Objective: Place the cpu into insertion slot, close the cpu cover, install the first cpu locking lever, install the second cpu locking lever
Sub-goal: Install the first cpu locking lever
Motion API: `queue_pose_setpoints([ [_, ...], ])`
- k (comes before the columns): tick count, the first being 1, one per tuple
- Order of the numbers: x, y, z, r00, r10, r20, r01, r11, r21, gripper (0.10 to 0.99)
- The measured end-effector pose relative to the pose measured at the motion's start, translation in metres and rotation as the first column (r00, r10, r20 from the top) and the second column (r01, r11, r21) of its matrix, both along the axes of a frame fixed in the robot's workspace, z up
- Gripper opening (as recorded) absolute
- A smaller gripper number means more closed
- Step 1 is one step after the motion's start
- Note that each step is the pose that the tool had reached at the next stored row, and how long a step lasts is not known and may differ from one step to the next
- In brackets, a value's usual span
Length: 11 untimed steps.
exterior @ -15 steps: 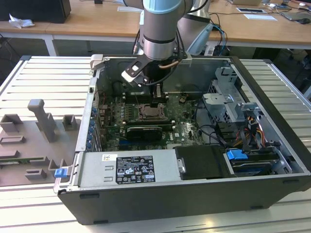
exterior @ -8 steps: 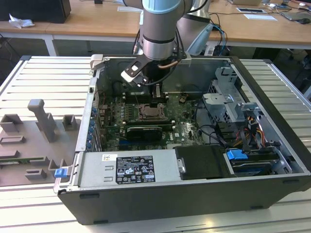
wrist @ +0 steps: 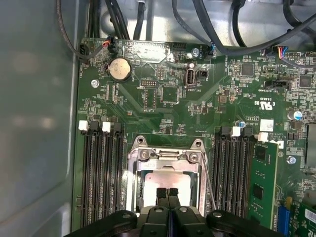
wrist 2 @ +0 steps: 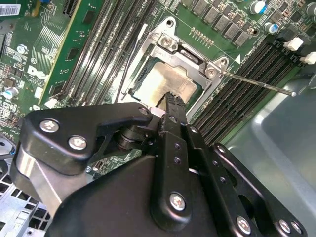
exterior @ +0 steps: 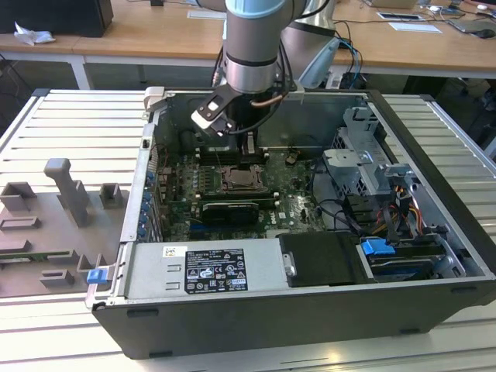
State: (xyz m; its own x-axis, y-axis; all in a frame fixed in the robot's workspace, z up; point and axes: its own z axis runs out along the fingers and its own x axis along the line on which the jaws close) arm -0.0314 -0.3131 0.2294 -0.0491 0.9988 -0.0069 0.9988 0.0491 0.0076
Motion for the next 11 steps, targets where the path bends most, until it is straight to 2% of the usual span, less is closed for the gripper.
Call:
queue_pose_setpoints([
  [4, -0.0001, 0.0000, 0.0049, 1.0000, 0.000, 0.0000, 0.000, 1.0000, 0.000, 0.106],
  [7, -0.0016, 0.0001, 0.0214, 1.0000, 0.000, 0.0015, 0.000, 1.0000, 0.000, 0.106],
  [8, -0.0019, 0.0001, 0.0293, 1.0000, 0.000, 0.0018, 0.000, 1.0000, 0.000, 0.106],
  [10, -0.0022, 0.0001, 0.0389, 1.0000, 0.000, 0.0021, 0.000, 1.0000, 0.000, 0.106],
  [11, -0.0022, 0.0001, 0.0467, 1.0000, 0.001, 0.0020, -0.001, 1.0000, 0.000, 0.106],
])
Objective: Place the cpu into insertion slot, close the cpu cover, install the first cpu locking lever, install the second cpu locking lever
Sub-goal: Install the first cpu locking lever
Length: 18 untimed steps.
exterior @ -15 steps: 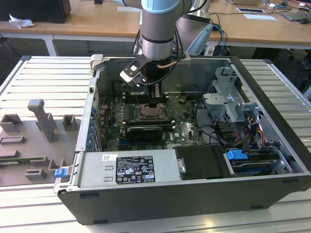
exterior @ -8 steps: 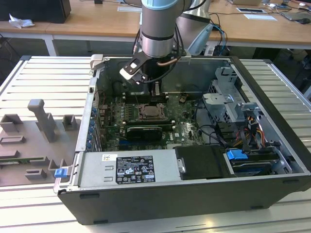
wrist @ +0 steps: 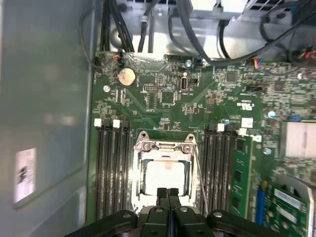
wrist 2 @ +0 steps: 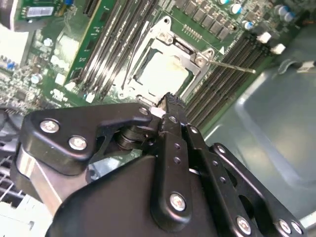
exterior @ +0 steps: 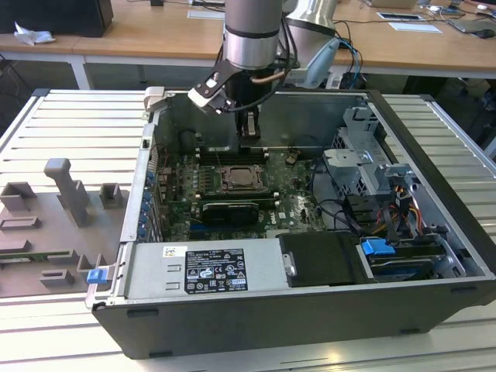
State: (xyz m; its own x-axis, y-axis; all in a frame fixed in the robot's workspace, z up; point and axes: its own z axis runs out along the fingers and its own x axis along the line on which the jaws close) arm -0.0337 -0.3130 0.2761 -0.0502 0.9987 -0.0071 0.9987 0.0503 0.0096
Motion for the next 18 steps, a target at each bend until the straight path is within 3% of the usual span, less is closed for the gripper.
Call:
queue_pose_setpoints([
  [2, 0.0000, 0.0000, 0.0007, 0.9957, 0.093, 0.0000, -0.093, 0.9957, 0.000, 0.106],
  [10, -0.0010, 0.0000, -0.0008, 0.9757, 0.219, 0.0001, -0.219, 0.9757, 0.000, 0.106],
  [12, -0.0010, 0.0000, -0.0011, 0.9669, 0.255, 0.0000, -0.255, 0.9669, 0.000, 0.106],
  [15, -0.0011, 0.0000, -0.0014, 0.9452, 0.327, -0.0001, -0.327, 0.9452, 0.000, 0.106],
  [16, -0.0011, 0.0001, -0.0014, 0.9310, 0.365, 0.0000, -0.365, 0.9310, 0.000, 0.106],
  [17, -0.0011, 0.0001, -0.0015, 0.9222, 0.387, 0.0001, -0.387, 0.9222, 0.000, 0.106],
  [18, -0.0011, 0.0000, -0.0014, 0.9090, 0.417, -0.0001, -0.417, 0.9090, 0.000, 0.106],
])
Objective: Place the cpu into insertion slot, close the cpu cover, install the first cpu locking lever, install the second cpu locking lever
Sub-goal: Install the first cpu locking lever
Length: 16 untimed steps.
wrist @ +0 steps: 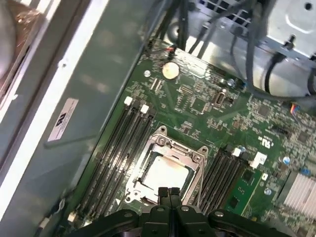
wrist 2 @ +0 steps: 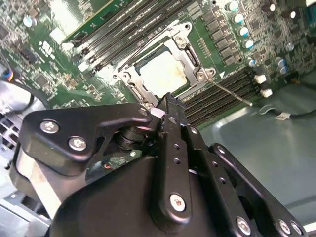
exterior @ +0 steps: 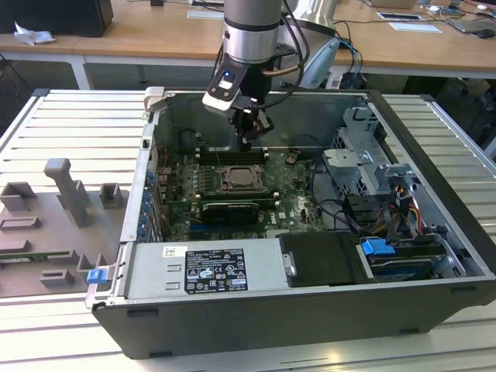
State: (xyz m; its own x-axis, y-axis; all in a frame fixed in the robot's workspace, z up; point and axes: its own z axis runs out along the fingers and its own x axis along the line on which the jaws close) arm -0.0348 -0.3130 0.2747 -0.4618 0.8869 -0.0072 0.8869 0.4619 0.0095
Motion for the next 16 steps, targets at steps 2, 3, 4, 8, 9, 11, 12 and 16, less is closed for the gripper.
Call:
queue_pose_setpoints([
  [2, 0.0000, 0.0000, -0.0001, 0.9995, 0.031, 0.0000, -0.031, 0.9995, 0.000, 0.106],
  [3, 0.0000, 0.0000, 0.0000, 0.9985, 0.054, 0.0000, -0.054, 0.9985, 0.000, 0.106],
  [4, 0.0000, 0.0000, 0.0000, 0.9972, 0.074, 0.0000, -0.074, 0.9972, 0.000, 0.106],
  [8, -0.0001, 0.0000, 0.0000, 0.9877, 0.157, 0.0000, -0.157, 0.9877, -0.001, 0.106],
  [9, -0.0001, 0.0000, 0.0000, 0.9836, 0.180, 0.0000, -0.180, 0.9836, -0.001, 0.106],
  [11, -0.0002, 0.0000, 0.0000, 0.9715, 0.237, -0.0001, -0.237, 0.9715, -0.001, 0.106],
  [12, -0.0002, 0.0000, 0.0000, 0.9664, 0.257, 0.0000, -0.257, 0.9664, -0.001, 0.106],
  [16, -0.0002, 0.0000, 0.0000, 0.9466, 0.322, -0.0001, -0.322, 0.9466, -0.001, 0.106],
])
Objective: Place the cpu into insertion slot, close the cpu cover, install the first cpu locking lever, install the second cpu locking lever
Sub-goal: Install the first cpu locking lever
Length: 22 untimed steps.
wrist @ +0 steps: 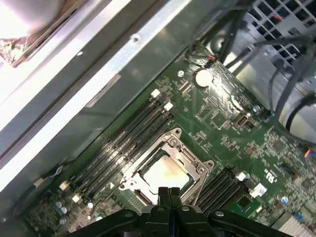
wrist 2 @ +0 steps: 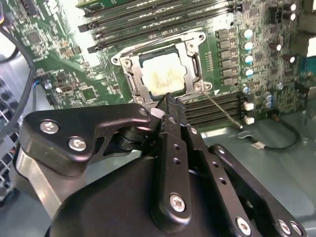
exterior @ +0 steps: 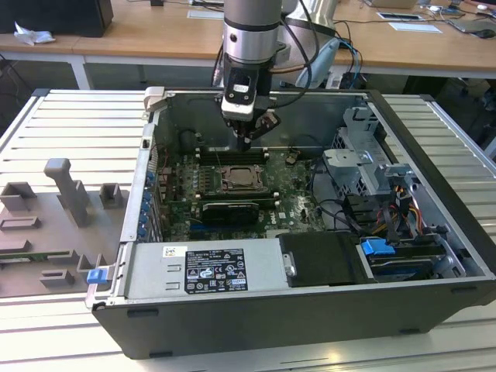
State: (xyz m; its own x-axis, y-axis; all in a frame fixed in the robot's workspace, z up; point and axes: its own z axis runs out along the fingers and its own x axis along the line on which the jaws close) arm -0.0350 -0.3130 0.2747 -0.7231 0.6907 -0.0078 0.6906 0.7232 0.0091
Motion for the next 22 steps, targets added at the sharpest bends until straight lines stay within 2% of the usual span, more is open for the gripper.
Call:
queue_pose_setpoints([
  [5, 0.0000, 0.0000, 0.0000, 0.9978, 0.066, 0.0000, -0.066, 0.9978, 0.000, 0.106],
  [8, 0.0000, 0.0000, 0.0000, 0.9942, 0.107, 0.0000, -0.107, 0.9942, 0.000, 0.106],
  [11, 0.0000, 0.0000, 0.0000, 0.9875, 0.157, 0.0001, -0.157, 0.9875, 0.000, 0.106],
  [15, 0.0000, 0.0000, 0.0000, 0.9678, 0.252, 0.0001, -0.252, 0.9678, 0.000, 0.106],
  [17, 0.0000, 0.0000, 0.0000, 0.9609, 0.277, 0.0000, -0.277, 0.9609, 0.000, 0.106],
  [19, 0.0000, 0.0000, 0.0000, 0.9450, 0.327, 0.0000, -0.327, 0.9450, 0.000, 0.106],
  [20, 0.0000, 0.0000, 0.0000, 0.9330, 0.360, 0.0001, -0.360, 0.9330, 0.000, 0.106],
  [22, 0.0000, 0.0000, 0.0000, 0.9220, 0.387, 0.0000, -0.387, 0.9220, 0.000, 0.106],
])
